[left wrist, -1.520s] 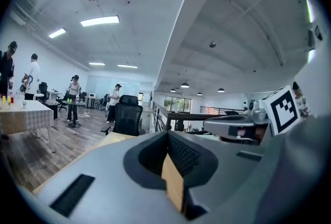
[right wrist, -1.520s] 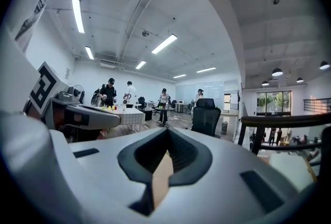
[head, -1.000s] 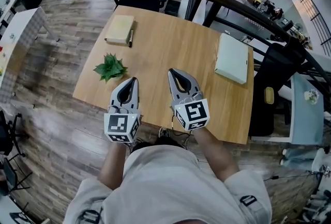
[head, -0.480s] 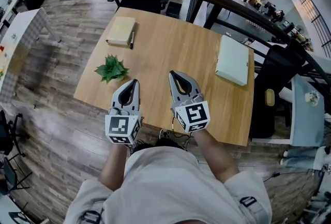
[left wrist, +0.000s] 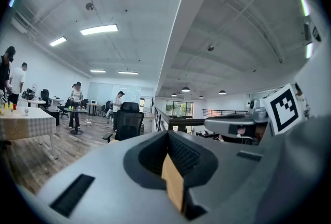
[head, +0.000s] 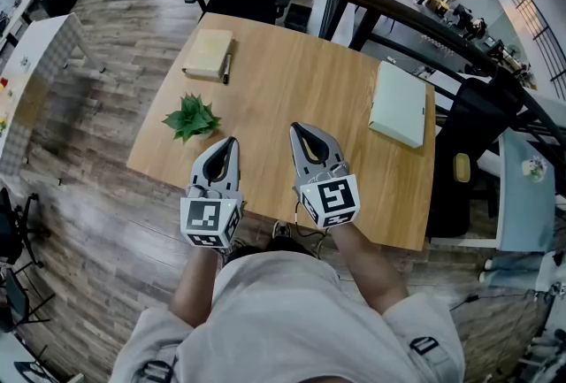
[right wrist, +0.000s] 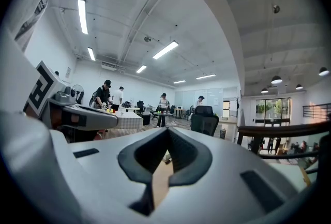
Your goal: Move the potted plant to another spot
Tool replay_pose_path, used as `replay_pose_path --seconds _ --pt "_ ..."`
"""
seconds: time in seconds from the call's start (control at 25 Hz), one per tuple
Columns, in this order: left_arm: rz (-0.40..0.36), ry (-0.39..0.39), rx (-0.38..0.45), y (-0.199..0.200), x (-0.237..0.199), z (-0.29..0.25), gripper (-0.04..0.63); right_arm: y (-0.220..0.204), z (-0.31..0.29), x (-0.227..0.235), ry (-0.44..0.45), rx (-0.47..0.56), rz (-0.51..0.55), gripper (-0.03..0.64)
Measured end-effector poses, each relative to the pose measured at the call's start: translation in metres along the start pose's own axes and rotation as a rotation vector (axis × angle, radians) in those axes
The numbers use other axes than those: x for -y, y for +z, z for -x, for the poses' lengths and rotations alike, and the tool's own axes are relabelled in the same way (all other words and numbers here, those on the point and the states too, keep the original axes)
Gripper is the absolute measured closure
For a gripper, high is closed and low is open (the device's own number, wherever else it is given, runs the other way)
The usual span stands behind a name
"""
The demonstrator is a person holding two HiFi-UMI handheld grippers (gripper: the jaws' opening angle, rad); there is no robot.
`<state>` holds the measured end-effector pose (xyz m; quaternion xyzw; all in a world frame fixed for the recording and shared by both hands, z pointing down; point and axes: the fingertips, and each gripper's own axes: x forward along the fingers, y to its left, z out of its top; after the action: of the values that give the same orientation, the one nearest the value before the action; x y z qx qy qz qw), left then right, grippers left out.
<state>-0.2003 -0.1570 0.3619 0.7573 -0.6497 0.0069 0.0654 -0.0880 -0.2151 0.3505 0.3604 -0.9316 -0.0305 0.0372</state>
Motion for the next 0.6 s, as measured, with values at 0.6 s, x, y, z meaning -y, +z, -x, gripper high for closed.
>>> replay_pose_path --seconds 0.6 --pt "0.002 0.006 -0.010 -0.0038 0.0018 0.0001 0.583 -0.0022 0.0010 0.0019 0.006 -0.001 -0.011 0.614"
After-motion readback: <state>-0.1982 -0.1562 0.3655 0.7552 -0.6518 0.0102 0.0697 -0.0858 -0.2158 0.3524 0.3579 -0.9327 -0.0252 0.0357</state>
